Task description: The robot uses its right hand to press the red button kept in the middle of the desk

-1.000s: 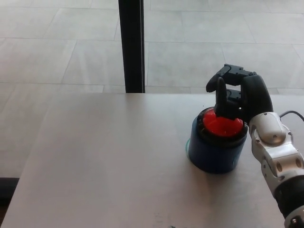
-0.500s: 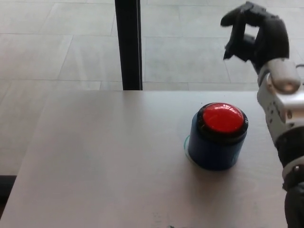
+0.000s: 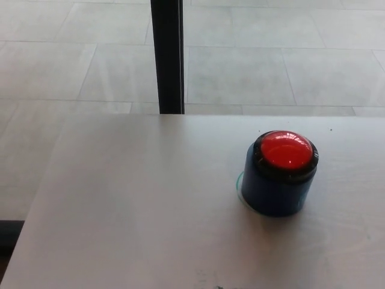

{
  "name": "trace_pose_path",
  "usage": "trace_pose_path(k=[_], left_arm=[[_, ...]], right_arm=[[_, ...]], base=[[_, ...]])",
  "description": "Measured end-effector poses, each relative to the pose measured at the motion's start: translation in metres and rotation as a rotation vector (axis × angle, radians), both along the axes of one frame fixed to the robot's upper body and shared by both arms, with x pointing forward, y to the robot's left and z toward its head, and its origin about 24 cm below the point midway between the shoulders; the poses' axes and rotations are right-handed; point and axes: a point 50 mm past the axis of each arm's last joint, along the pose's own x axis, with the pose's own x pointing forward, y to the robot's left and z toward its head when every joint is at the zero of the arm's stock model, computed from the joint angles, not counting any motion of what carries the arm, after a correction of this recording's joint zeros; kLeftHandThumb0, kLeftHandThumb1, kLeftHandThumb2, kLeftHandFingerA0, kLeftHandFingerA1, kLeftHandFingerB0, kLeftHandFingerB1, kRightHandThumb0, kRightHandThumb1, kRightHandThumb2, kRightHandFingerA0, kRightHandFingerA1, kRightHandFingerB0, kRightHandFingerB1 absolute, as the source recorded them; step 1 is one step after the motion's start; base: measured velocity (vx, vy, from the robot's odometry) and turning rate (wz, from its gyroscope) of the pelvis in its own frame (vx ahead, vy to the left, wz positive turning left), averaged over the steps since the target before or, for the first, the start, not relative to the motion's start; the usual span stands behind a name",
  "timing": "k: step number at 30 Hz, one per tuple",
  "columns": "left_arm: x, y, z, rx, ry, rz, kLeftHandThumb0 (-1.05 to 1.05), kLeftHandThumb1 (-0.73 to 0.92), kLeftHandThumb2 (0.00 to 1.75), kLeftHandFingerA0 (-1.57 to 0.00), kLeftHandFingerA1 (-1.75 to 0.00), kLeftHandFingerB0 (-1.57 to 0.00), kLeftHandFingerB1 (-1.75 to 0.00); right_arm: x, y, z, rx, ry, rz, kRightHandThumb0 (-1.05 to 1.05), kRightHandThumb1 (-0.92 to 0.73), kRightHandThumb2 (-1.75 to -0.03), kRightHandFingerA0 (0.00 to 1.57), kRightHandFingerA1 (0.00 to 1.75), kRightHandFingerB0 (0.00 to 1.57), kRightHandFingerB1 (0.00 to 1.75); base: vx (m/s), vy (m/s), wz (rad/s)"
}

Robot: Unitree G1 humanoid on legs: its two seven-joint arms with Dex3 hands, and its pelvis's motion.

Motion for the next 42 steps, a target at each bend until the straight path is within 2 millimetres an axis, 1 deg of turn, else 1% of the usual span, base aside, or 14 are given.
trace_pose_path(k=[8,9,10,11,13,17,22,26,29,32,36,37,40,42], left_arm=[[-0.001,0.0,0.0,-0.004,-0.001,0.0,-0.37,0.92,1.18,-0.49,-1.44,-0.33,-1.07],[-0.001,0.0,0.0,-0.004,-0.002,0.0,-0.38,0.92,1.18,-0.48,-1.43,-0.32,-1.07],[-0.001,0.0,0.0,-0.004,-0.002,0.001,-0.39,0.92,1.19,-0.48,-1.45,-0.31,-1.07],[-0.001,0.001,0.0,-0.004,-0.002,0.0,-0.38,0.92,1.17,-0.48,-1.45,-0.33,-1.08],[-0.002,0.001,0.0,-0.004,-0.002,0.0,-0.38,0.92,1.17,-0.47,-1.45,-0.32,-1.09],[-0.002,0.001,0.0,-0.005,-0.004,0.001,-0.36,0.92,1.17,-0.48,-1.45,-0.33,-1.08],[-0.001,0.001,0.0,-0.005,-0.005,0.001,-0.37,0.92,1.18,-0.47,-1.44,-0.33,-1.08],[-0.001,0.001,0.0,-0.005,-0.006,0.001,-0.36,0.92,1.17,-0.44,-1.42,-0.31,-1.07],[-0.001,0.001,0.0,-0.005,-0.007,0.001,-0.36,0.92,1.16,-0.46,-1.46,-0.34,-1.13],[-0.001,0.001,0.0,-0.006,-0.009,0.002,-0.36,0.88,1.19,-0.46,-1.45,-0.33,-1.13],[0.0,0.001,0.001,-0.006,-0.012,0.006,-0.35,0.92,1.1,-0.52,-1.42,-0.38,-1.12],[0.0,0.001,0.001,-0.006,-0.015,0.008,-0.34,0.92,1.12,-0.45,-1.42,-0.35,-1.14],[0.003,0.001,0.002,-0.008,-0.029,0.015,-0.34,0.92,1.14,-0.45,-1.44,-0.34,-1.14],[0.004,0.001,0.003,-0.008,-0.033,0.017,-0.35,0.91,1.16,-0.43,-1.41,-0.28,-1.08]], right_arm=[[-0.051,-0.094,-0.027,-0.052,0.116,-0.236,-0.11,-0.44,-1.3,0.96,1.75,0.83,1.47],[-0.058,-0.103,-0.031,-0.055,0.131,-0.262,-0.2,-0.47,-1.2,1.3,1.46,0.96,1.22],[-0.067,-0.114,-0.035,-0.052,0.144,-0.292,-0.26,-0.52,-1.2,1.29,1.44,0.92,1.19],[-0.073,-0.12,-0.039,-0.049,0.153,-0.311,-0.22,-0.5,-1.15,1.04,1.75,0.86,1.34],[-0.086,-0.134,-0.049,-0.037,0.176,-0.351,-0.38,-0.52,-0.95,1.05,1.74,0.96,1.11],[-0.113,-0.157,-0.075,0.003,0.228,-0.432,-0.56,-0.45,-0.97,1.18,1.64,1.07,0.87],[-0.147,-0.18,-0.106,0.042,0.292,-0.534,-0.65,-0.56,-0.9,1.27,1.58,1.04,0.87],[-0.176,-0.19,-0.144,0.101,0.365,-0.617,-0.65,-0.59,-0.8,1.29,1.58,1.06,0.92],[-0.202,-0.192,-0.189,0.225,0.414,-0.692,-0.55,-0.53,-1.13,1.44,1.42,0.97,0.99],[-0.225,-0.186,-0.231,0.353,0.457,-0.756,-0.61,-0.57,-1.0,1.2,1.65,0.94,0.97],[-0.256,-0.173,-0.277,0.504,0.509,-0.85,-0.6,-0.56,-1.15,1.44,1.47,0.91,0.96],[-0.261,-0.169,-0.284,0.534,0.516,-0.87,-0.62,-0.64,-0.97,1.24,1.68,0.85,0.88],[-0.269,-0.16,-0.297,0.598,0.506,-0.914,-0.62,-0.58,-0.88,1.23,1.71,0.78,0.8],[-0.271,-0.156,-0.3,0.636,0.494,-0.934,-0.64,-0.53,-0.82,1.08,1.43,0.82,1.08]], base=[[0.0,0.0,0.0],[0.0,0.0,0.0],[0.0,0.0,0.0],[0.0,0.0,0.0],[0.0,0.0,0.0],[0.0,0.0,0.0],[0.0,0.0,0.0],[0.0,0.0,0.0],[0.0,0.0,0.0],[0.0,0.0,0.0],[0.0,0.0,0.0],[0.0,0.0,0.0],[0.0,0.0,0.0],[0.0,0.0,0.0]])
